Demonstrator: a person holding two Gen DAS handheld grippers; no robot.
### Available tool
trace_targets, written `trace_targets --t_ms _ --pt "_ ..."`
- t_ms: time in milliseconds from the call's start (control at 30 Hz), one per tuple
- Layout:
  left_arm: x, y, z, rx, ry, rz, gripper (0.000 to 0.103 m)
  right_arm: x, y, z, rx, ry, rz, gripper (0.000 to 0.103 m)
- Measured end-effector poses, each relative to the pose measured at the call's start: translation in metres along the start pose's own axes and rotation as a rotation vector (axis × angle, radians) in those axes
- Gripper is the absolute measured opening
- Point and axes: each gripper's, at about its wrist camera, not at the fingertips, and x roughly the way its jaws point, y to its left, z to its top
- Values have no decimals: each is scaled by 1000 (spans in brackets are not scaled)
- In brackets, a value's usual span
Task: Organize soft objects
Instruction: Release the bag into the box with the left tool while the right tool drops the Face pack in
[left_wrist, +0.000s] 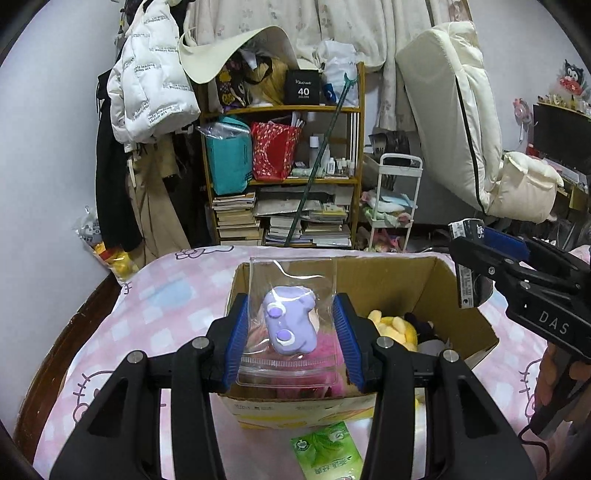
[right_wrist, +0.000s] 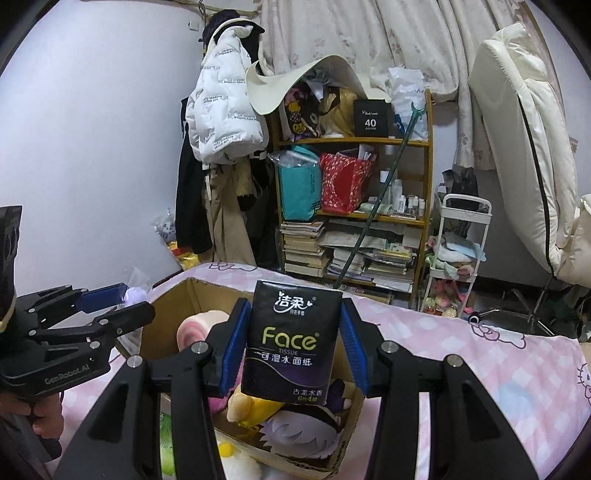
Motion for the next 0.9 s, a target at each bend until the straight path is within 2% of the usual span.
trace_targets --t_ms 733,900 --pt "12 4 -8 -19 67 6 47 18 1 -15 11 97 8 51" --pt "6 3 -3 -33 56 13 55 21 1 -19 3 140 11 51"
